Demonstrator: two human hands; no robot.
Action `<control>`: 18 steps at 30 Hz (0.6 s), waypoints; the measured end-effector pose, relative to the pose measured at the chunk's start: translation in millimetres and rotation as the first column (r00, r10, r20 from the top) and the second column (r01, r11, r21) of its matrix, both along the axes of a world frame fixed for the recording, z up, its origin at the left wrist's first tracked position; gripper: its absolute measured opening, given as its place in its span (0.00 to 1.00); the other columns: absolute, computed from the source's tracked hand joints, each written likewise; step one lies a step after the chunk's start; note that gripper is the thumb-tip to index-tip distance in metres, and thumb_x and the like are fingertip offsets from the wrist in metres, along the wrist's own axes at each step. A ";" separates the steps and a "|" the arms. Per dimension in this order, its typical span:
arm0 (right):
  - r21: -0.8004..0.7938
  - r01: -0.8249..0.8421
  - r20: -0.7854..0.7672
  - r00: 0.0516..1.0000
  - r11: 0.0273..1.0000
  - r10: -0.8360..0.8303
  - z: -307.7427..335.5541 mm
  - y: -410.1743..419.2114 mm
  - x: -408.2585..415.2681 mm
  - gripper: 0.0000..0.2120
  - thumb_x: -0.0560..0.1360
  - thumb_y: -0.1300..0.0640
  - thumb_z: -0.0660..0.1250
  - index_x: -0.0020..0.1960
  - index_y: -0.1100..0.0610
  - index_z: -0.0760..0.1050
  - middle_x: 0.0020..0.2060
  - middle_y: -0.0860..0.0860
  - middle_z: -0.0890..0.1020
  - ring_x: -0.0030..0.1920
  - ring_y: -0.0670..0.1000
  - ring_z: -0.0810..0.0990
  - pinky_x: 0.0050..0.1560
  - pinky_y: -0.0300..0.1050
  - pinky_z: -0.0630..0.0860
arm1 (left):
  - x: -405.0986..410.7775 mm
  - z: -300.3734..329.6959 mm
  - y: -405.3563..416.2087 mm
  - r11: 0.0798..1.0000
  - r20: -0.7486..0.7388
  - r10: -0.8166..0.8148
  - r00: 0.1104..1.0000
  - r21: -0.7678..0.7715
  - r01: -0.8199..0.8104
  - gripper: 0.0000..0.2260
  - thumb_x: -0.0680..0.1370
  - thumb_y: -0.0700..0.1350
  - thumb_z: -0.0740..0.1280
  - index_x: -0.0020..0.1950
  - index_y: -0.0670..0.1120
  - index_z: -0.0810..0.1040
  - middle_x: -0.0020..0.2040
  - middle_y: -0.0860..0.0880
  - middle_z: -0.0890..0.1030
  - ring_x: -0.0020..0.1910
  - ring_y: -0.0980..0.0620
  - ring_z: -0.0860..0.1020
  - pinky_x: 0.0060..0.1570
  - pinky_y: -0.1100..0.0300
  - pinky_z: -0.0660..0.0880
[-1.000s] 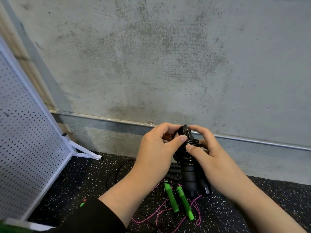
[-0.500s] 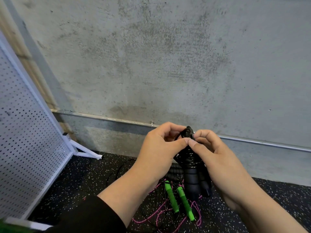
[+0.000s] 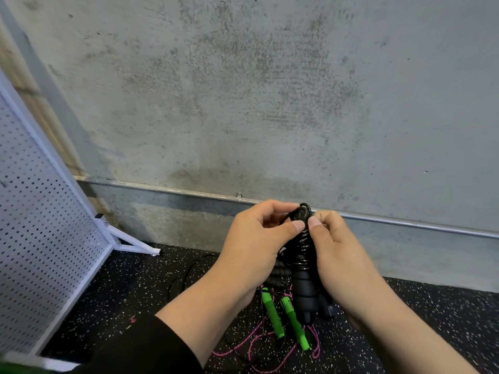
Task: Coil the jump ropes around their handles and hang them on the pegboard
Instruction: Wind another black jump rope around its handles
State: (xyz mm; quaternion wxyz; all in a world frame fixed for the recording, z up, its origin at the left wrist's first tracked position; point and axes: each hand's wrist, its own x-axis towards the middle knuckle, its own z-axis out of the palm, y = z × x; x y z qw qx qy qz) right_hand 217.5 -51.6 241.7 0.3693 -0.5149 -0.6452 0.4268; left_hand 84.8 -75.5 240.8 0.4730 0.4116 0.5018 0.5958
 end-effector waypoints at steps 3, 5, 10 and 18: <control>0.000 0.001 -0.039 0.999 1.000 -0.001 1.7 -1.5 -0.8 0.08 0.84 0.51 0.59 0.48 0.52 0.72 0.34 0.45 0.78 0.31 0.40 0.72 0.33 0.34 0.70 | 1.9 1.5 0.8 1.000 0.092 0.012 0.996 -0.018 -0.011 0.09 0.75 0.33 0.72 0.51 0.44 0.85 0.45 0.48 0.86 0.41 0.58 0.81 0.43 0.68 0.76; -0.055 -0.010 -0.141 0.990 0.998 0.002 4.5 -3.7 -2.7 0.05 0.83 0.52 0.63 0.49 0.51 0.74 0.38 0.47 0.83 0.34 0.42 0.77 0.37 0.37 0.73 | 1.7 2.6 1.6 0.999 0.122 0.031 0.992 -0.028 -0.028 0.09 0.75 0.33 0.73 0.50 0.45 0.86 0.44 0.48 0.86 0.40 0.58 0.81 0.41 0.68 0.76; -0.144 -0.025 -0.256 0.967 0.989 -0.013 4.5 -5.0 -6.6 0.06 0.83 0.56 0.62 0.48 0.49 0.74 0.36 0.50 0.82 0.34 0.48 0.77 0.34 0.43 0.75 | 2.3 2.6 0.9 0.997 0.115 0.046 0.992 -0.066 -0.039 0.09 0.75 0.32 0.72 0.50 0.44 0.85 0.42 0.50 0.85 0.36 0.60 0.79 0.38 0.69 0.75; 0.021 0.006 -0.086 0.996 1.000 -0.004 -5.8 -3.5 -14.0 0.05 0.84 0.54 0.57 0.50 0.50 0.69 0.41 0.52 0.80 0.37 0.46 0.74 0.47 0.58 0.75 | 8.6 6.8 -2.0 0.991 0.167 0.101 0.981 -0.106 -0.084 0.10 0.74 0.30 0.71 0.48 0.44 0.85 0.37 0.53 0.83 0.34 0.61 0.79 0.34 0.70 0.74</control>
